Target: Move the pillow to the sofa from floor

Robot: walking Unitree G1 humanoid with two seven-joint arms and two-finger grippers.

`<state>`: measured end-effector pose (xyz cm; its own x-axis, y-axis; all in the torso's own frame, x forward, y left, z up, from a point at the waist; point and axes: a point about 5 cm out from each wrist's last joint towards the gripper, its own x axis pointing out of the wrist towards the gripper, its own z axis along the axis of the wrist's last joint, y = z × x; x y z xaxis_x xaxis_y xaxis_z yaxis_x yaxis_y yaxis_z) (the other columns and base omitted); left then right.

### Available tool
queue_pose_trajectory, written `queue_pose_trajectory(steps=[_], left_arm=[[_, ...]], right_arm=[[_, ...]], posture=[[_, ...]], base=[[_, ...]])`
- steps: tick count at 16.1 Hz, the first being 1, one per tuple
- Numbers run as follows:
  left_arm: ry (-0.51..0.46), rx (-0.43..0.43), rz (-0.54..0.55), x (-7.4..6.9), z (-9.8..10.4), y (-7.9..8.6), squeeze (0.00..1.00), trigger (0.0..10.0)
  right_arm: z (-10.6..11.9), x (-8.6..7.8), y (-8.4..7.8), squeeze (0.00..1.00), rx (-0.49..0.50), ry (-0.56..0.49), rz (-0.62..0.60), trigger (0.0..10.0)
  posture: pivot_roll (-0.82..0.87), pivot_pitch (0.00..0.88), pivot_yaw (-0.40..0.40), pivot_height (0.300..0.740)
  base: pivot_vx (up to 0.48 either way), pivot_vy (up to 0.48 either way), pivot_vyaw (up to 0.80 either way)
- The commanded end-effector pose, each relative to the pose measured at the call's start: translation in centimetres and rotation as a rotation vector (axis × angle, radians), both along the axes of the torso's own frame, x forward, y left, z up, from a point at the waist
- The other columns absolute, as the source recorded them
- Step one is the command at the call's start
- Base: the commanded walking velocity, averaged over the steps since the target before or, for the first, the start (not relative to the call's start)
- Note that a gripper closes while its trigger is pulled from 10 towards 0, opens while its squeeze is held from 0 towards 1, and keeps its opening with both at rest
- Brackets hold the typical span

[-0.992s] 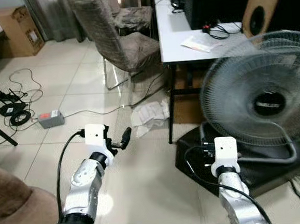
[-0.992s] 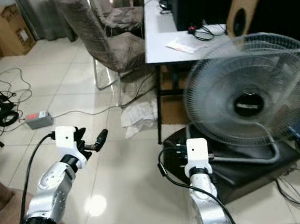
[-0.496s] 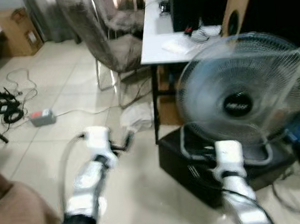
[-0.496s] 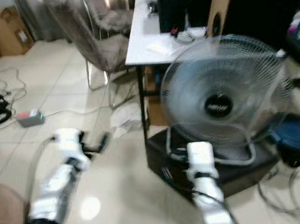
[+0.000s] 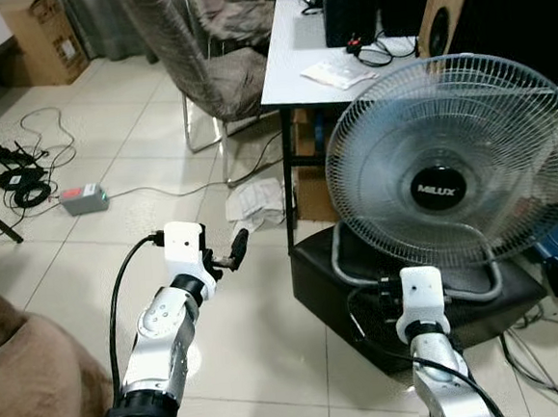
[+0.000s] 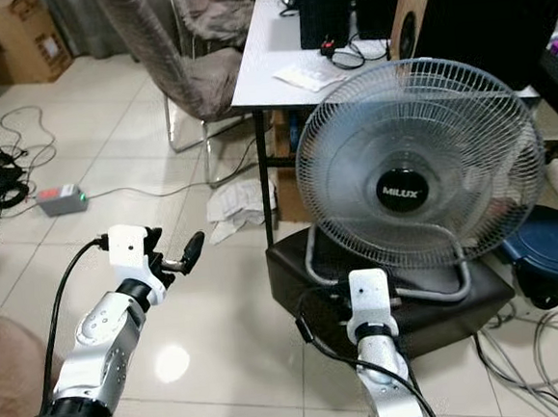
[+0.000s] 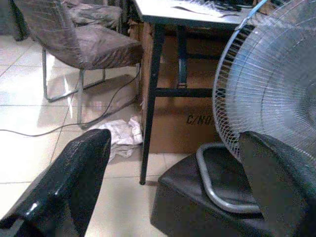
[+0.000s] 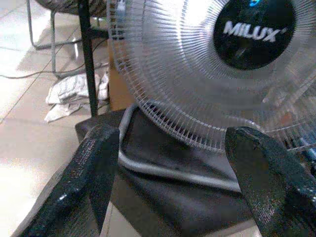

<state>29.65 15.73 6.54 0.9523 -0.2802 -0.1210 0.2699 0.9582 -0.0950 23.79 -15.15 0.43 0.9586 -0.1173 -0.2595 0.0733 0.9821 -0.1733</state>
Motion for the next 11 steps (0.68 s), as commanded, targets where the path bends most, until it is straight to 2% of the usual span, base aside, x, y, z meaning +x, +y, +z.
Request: queue_pose_trajectory(steps=[1, 2, 3, 11], left_arm=[[-0.004, -0.012, 0.012, 0.03, 0.24, 0.17, 0.00, 10.0], [-0.003, -0.021, 0.015, 0.04, 0.29, 0.18, 0.00, 10.0], [-0.010, -0.049, 0.023, 0.10, 0.51, 0.22, 0.00, 10.0], [-0.015, -0.049, 0.032, 0.15, 0.66, 0.27, 0.00, 10.0]], right_arm=[[0.38, 0.15, 0.03, 0.00, -0.008, -0.012, -0.001, 10.0], [0.35, 0.11, -0.01, 0.00, -0.009, -0.010, -0.001, 10.0], [0.20, 0.00, -0.24, 0.00, -0.011, -0.002, -0.009, 10.0], [-0.48, -0.60, -0.73, 0.00, -0.014, 0.032, -0.033, 10.0]], posture=[[0.00, 0.068, 0.028, 0.730], [0.00, 0.067, 0.027, 0.730], [0.00, 0.068, 0.029, 0.730], [-0.01, 0.064, 0.029, 0.730]], base=[[0.000, 0.000, 0.00], [0.000, 0.000, 0.00], [-0.480, 0.000, 0.00], [-0.388, 0.000, 0.00]])
